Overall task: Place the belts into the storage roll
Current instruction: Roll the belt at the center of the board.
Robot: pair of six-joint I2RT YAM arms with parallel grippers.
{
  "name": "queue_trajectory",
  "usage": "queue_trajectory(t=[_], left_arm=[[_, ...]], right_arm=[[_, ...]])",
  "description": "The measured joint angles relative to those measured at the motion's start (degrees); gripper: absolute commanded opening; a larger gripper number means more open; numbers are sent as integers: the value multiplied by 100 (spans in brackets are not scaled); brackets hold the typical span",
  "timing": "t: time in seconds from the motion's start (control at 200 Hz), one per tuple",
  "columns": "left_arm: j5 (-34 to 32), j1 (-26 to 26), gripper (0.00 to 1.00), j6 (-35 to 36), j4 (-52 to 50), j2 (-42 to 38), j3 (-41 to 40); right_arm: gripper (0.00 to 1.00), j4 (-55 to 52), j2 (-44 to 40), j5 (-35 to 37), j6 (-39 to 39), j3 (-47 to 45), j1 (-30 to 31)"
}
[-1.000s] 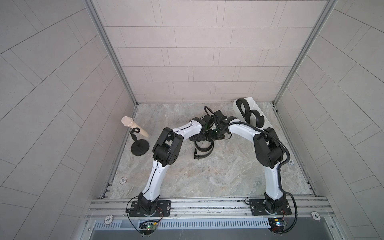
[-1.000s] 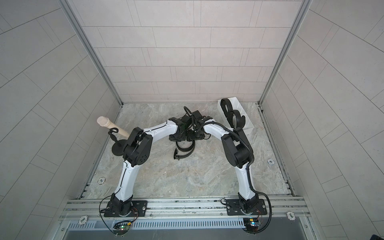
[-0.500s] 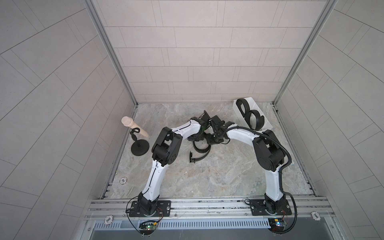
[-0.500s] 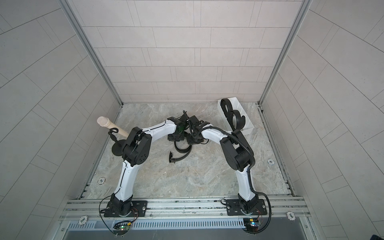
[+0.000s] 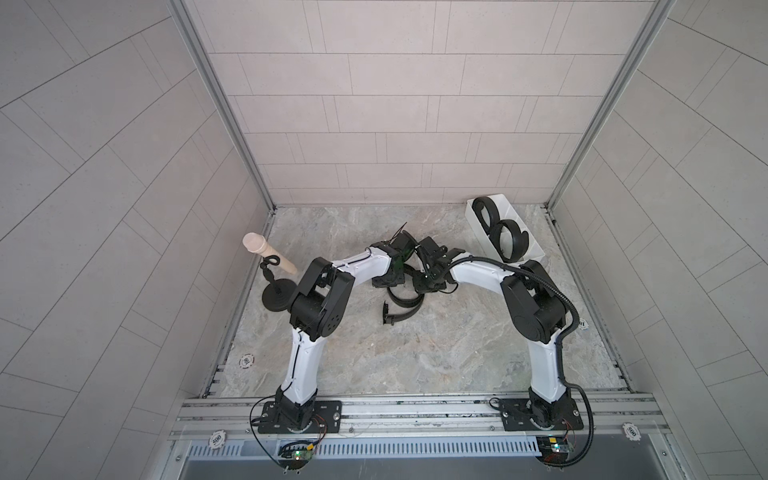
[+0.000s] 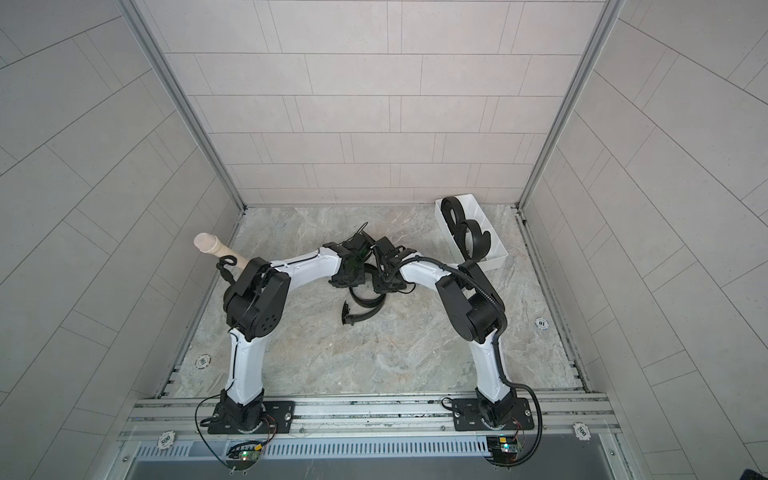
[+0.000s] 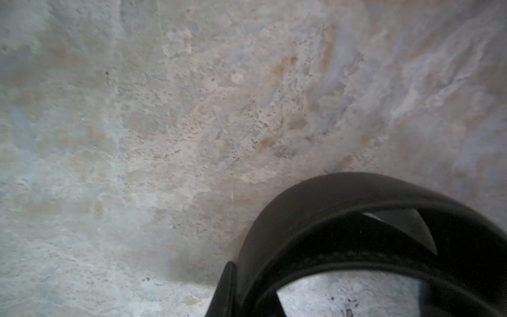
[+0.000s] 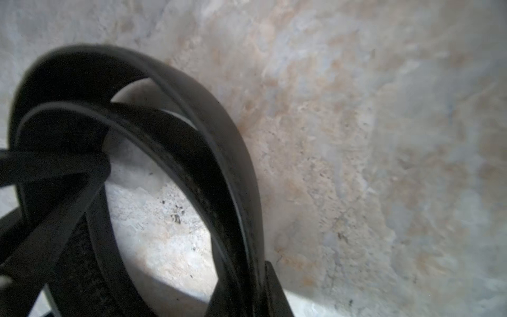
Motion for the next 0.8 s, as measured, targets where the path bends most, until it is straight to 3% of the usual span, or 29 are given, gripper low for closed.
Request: queue_trajectory(t=[0.18, 0.325, 0.561, 0.801], left_arm=[[262, 4, 66, 28, 157, -55, -50], [560, -13, 87, 35, 278, -389, -424], [717, -127, 95, -223, 315, -1744, -1268], [695, -555, 88, -625, 483, -2841, -1980]], right_arm=[[0, -382, 11, 260, -83, 131, 4], [0, -691, -20, 507, -214, 155, -42], [0, -778, -168, 669, -284, -52, -48], [0, -737, -208, 671, -286, -116, -55]])
